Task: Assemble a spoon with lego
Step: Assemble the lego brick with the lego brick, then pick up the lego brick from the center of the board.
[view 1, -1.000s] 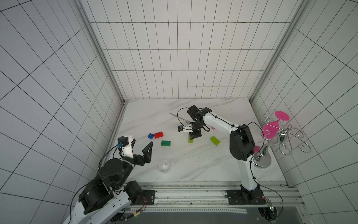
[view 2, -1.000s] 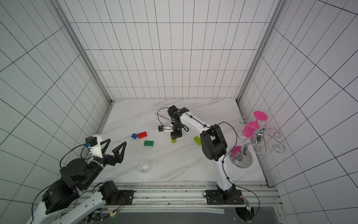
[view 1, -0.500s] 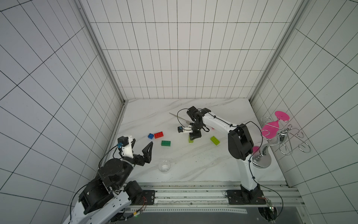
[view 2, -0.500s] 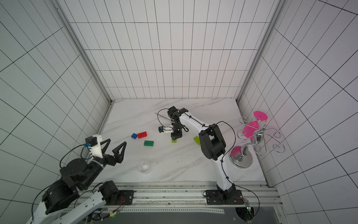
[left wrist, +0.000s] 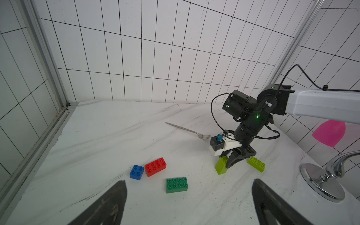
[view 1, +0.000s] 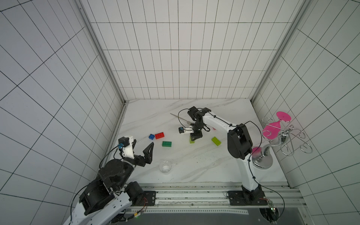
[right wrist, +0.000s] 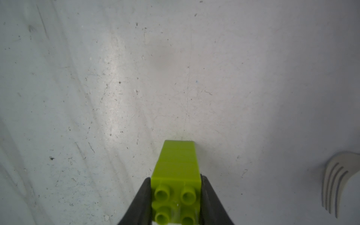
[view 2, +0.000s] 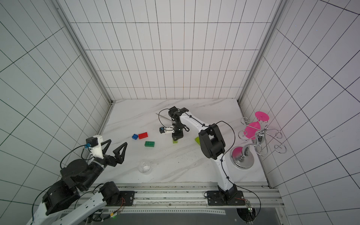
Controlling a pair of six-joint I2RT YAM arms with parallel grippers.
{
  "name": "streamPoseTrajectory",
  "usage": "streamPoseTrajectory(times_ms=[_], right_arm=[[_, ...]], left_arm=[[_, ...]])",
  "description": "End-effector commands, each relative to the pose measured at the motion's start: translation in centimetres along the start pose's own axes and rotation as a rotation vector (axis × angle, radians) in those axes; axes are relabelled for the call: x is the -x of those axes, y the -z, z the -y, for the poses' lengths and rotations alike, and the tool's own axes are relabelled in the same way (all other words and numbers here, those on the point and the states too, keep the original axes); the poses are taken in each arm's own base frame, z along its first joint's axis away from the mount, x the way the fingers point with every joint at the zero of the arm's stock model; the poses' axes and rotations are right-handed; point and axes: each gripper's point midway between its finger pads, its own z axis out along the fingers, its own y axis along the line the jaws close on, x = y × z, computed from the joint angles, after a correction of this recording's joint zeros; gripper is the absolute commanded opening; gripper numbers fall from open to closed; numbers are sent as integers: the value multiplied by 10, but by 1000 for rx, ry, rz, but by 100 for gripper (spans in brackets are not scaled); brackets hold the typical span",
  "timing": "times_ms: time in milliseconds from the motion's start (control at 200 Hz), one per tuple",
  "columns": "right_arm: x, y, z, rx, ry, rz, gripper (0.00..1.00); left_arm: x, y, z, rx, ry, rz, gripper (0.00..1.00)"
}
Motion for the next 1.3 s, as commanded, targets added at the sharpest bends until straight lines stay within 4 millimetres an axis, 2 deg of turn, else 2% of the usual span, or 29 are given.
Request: streamPoseTrajectory(times_ms=[0,165,235,415,535,575,620,640,650,755,929,1024,1139,1239,1299], right_arm=[[-19,-43,-18,122,-30,-58,33],[-25,-57,-22,138,-50,-68,33],[-26,-56,-19,124,-61,-81,34],[-8,-23,-2,45,-93,-29,38],[4,3,6,4,-80,-4,45],[6,10,7,-5,-77,2,49],[9,18,9,-17,-72,9,62],[10,21,8,-20,-70,13,93],[11,23,9,-23,-68,15,99],[18,40,9,-41,-58,42,99],[29,82,10,-141,-94,97,99],[22,111,31,-326,-256,121,99],[-5,151,53,-594,-487,174,99],[-36,164,36,-709,-691,187,99],[-54,157,24,-733,-804,223,99]], left_arm=[[1,-2,0,4,-7,11,98],[1,-3,1,2,-8,10,98],[2,-3,1,3,-8,12,98],[0,-4,3,-7,-13,3,98],[1,-3,2,-1,-13,5,98],[1,-3,1,1,-12,7,98],[1,-3,1,4,-13,7,98],[1,-3,1,4,-14,6,98],[1,-3,1,4,-13,6,98],[1,-2,1,4,-13,6,98],[1,-2,0,5,-14,6,98],[2,-1,0,4,-9,10,98],[3,0,1,-5,-7,14,98],[3,1,3,-17,-5,14,98],[3,1,4,-26,-1,14,98]])
